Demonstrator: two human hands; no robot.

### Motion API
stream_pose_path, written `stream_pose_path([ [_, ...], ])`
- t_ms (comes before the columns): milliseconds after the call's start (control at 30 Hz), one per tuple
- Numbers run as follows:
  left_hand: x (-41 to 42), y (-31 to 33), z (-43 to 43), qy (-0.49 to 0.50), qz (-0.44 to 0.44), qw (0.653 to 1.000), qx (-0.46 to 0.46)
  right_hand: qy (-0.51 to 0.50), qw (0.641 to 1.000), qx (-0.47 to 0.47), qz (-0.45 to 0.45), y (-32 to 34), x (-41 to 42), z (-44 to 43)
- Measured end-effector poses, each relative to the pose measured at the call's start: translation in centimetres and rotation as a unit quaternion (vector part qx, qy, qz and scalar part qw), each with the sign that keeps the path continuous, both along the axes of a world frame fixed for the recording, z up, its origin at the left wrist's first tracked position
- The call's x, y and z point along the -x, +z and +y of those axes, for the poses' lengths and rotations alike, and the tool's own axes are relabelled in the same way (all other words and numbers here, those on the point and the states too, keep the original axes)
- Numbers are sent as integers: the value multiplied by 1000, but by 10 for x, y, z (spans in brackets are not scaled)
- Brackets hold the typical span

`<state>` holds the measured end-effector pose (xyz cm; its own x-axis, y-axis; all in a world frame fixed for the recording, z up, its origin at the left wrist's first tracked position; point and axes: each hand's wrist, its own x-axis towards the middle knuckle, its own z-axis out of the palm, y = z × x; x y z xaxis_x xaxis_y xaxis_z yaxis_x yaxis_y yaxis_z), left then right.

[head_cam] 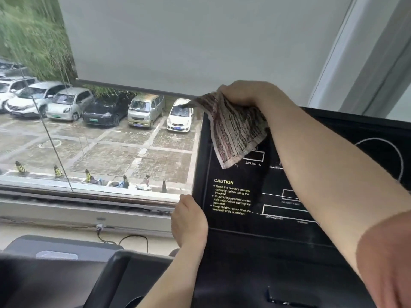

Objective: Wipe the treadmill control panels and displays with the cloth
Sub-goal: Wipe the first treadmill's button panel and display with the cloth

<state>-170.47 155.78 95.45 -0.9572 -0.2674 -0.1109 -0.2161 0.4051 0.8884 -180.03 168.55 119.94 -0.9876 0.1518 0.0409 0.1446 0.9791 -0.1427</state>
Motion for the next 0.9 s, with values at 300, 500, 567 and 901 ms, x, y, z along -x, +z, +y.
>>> stream_pose_path([
  [300,-4,7,-2,-9,27,1000,4,99,911,-146,373,-153,-63,-22],
  [500,-16,-6,-5,5,98,995,-31,156,932,-158,286,-263,-147,-13],
  [567,-28,1,-8,59,161,985,-5,185,921,-195,283,-254,-147,3],
  [901,-86,37,92,-307,454,809,210,17,924,-200,327,-181,-150,111],
])
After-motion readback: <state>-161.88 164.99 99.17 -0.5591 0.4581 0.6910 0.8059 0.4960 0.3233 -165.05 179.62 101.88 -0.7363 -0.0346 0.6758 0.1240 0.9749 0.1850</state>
